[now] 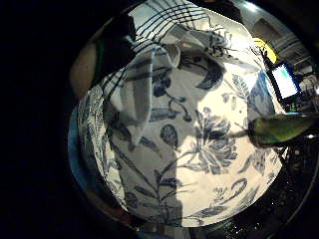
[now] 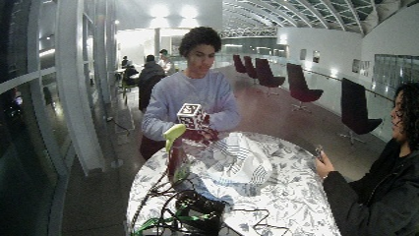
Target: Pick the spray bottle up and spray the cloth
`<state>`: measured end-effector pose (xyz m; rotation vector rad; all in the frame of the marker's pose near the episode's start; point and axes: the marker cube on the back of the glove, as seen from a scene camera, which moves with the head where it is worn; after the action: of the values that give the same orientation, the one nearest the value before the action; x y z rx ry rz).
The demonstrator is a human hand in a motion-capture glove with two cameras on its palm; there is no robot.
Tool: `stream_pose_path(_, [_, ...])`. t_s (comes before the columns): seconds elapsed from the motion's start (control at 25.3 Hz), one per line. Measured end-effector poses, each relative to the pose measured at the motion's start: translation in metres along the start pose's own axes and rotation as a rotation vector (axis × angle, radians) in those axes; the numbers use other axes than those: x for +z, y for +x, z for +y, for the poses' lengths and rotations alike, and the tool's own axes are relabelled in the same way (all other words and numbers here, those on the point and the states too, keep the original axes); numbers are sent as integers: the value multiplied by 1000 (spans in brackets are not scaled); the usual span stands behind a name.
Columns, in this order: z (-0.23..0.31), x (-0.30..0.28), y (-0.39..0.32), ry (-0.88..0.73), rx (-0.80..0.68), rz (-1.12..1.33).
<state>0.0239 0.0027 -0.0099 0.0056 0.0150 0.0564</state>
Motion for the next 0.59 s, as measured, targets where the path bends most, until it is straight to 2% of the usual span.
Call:
stream_pose_path(0.36, [8,-5,12,89,65,-76])
stream_pose_path(0.59, [36,-16,19,406,161,-383])
